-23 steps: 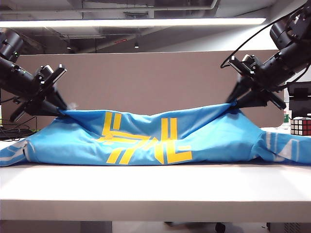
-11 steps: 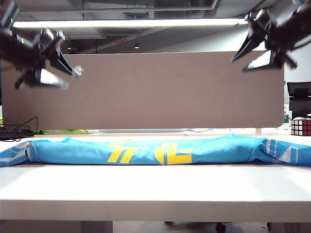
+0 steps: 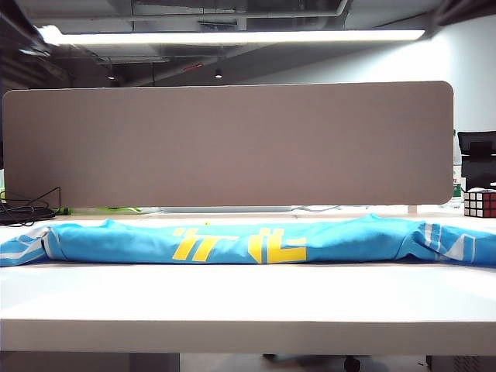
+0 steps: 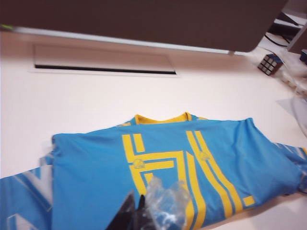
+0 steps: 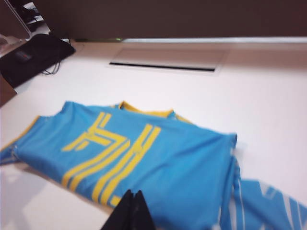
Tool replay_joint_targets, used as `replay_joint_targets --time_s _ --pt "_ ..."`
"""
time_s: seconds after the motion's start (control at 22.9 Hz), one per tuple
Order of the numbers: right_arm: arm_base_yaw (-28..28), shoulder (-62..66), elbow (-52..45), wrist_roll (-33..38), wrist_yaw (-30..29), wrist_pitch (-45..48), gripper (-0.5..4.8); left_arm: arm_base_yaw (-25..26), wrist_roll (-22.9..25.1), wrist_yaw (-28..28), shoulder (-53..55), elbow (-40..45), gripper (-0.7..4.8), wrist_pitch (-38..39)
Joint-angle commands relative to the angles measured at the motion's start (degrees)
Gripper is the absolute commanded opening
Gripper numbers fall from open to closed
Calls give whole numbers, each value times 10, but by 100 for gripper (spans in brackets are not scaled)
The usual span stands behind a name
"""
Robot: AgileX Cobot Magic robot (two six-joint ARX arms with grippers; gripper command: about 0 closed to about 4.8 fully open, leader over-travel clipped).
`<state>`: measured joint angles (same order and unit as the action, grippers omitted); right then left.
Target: Fold the bottom side of the soccer jersey horizontally towards the center, about one-third of the way, then fold the sleeve back towards the center, creating a straight line along the edge of the the soccer jersey, and finally fold the bottom of the soccer jersey up towards the top, creating a neat rectangle.
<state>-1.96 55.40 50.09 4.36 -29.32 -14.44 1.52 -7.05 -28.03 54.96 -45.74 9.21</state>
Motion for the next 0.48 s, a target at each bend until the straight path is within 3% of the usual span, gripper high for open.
replay_joint_targets --time_s 0.04,0.22,0.48 --pt "0 -51 -69 -5 13 14 -1 -31 2 65 -64 67 -6 -27" --pt "0 -136 -158 -5 14 15 -1 -83 -5 129 -151 150 -6 -32" --pt "1 -306 -276 1 62 27 -1 -165 -5 213 -281 277 -6 -78"
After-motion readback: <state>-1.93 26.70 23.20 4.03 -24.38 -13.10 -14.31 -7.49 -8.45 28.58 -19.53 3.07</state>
